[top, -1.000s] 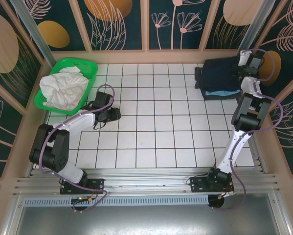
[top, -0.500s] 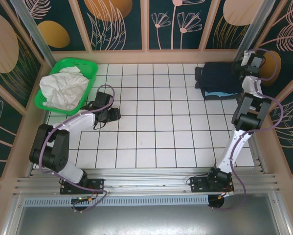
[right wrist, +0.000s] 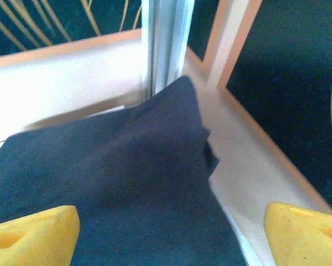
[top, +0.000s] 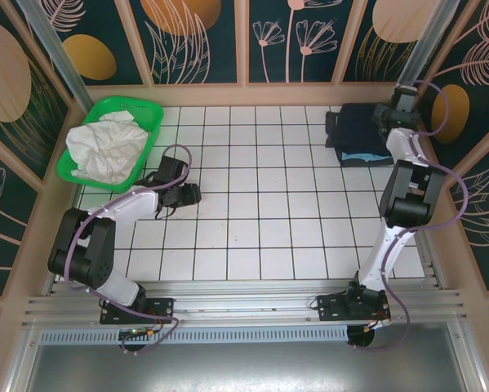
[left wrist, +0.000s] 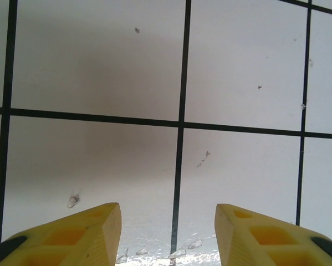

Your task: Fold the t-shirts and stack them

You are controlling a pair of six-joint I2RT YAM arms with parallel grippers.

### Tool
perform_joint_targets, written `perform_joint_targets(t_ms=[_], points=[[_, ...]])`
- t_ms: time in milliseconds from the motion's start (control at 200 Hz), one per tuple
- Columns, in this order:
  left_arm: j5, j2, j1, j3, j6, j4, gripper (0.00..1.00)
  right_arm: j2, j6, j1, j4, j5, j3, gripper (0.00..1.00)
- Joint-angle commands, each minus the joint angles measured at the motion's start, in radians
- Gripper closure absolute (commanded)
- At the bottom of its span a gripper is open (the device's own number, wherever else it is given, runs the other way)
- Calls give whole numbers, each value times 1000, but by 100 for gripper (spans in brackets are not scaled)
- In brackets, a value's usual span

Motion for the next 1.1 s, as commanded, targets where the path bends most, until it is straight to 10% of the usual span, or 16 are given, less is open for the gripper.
perform_joint_targets(t_ms=[0,440,1096], points=[[15,-26,1,9,27,19,52,-69,31,86,3,116,-25,13],[2,-51,2,-10,37,18,51,168,144,208,-202,92,148,16],[-4,-26,1,7,47,13,52,-39,208,181,-310,3,-71,17]])
